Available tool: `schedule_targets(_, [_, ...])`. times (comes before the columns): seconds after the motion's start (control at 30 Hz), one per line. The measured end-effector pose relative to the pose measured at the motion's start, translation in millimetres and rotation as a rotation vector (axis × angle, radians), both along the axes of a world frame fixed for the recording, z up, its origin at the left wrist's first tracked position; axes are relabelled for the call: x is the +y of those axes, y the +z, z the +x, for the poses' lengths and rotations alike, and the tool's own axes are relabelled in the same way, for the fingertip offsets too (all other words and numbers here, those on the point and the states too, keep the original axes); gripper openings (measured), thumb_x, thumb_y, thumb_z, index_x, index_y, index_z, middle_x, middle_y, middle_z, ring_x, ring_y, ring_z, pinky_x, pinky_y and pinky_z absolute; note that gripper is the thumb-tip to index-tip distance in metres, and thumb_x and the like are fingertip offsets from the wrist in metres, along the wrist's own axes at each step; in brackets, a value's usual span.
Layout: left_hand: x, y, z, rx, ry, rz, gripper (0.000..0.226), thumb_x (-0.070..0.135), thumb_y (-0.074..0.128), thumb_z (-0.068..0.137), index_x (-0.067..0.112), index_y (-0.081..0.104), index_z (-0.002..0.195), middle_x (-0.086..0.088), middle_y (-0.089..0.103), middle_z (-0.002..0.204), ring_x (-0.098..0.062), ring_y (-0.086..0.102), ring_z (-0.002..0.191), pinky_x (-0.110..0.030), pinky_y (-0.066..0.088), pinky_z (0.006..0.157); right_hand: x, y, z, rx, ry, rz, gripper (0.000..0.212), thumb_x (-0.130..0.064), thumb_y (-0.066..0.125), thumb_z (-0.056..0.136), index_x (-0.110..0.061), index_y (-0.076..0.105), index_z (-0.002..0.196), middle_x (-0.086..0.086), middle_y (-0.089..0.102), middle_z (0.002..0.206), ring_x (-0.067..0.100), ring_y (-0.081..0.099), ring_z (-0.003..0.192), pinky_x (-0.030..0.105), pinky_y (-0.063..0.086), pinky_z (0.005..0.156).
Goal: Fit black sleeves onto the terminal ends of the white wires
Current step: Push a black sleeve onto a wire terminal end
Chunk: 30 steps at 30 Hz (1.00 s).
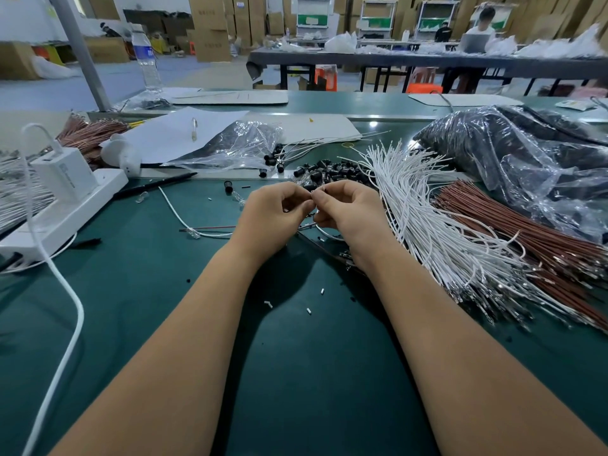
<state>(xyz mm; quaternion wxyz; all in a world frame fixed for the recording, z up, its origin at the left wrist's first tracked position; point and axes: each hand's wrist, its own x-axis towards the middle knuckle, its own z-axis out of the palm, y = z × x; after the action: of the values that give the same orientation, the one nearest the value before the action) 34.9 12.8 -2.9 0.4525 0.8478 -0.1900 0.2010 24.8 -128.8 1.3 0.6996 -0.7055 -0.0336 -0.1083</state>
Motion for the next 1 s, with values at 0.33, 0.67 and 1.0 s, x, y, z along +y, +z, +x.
schedule_targets(0.33, [4.6, 2.9, 1.0, -0.185, 0.087, 0.189, 0.007, 0.009, 0.071, 0.082, 0.009, 0.073, 0.089, 0.005, 0.061, 0.078, -0.014, 0.055, 0.074, -0.021, 0.042, 0.071, -4.4, 3.8, -1.7, -0.135, -0.212, -0.257, 0.017, -0.023, 0.067, 0.088, -0.023, 0.062, 0.072, -0.009, 0.06, 0.054, 0.012, 0.061, 0.057, 0.034, 0.054, 0.064])
schedule_targets(0.67, [8.0, 1.0, 2.7, -0.224, 0.147, 0.171, 0.002, 0.011, 0.065, 0.087, 0.011, 0.067, 0.088, 0.003, 0.064, 0.082, -0.016, 0.059, 0.074, -0.028, 0.048, 0.07, -7.4, 4.8, -1.3, -0.078, -0.185, -0.321, 0.018, -0.01, 0.061, 0.083, -0.023, 0.062, 0.071, 0.004, 0.06, 0.065, 0.032, 0.065, 0.07, 0.04, 0.054, 0.065])
schedule_targets(1.0, [6.8, 6.2, -2.5, 0.141, -0.023, -0.092, 0.012, 0.015, 0.061, 0.092, 0.013, 0.066, 0.081, -0.002, 0.063, 0.062, -0.008, 0.051, 0.054, -0.019, 0.042, 0.057, -8.2, 7.9, -1.8, -0.18, -0.22, -0.327, 0.031, -0.01, 0.064, 0.09, -0.034, 0.061, 0.071, -0.005, 0.059, 0.067, 0.028, 0.065, 0.07, 0.031, 0.052, 0.061])
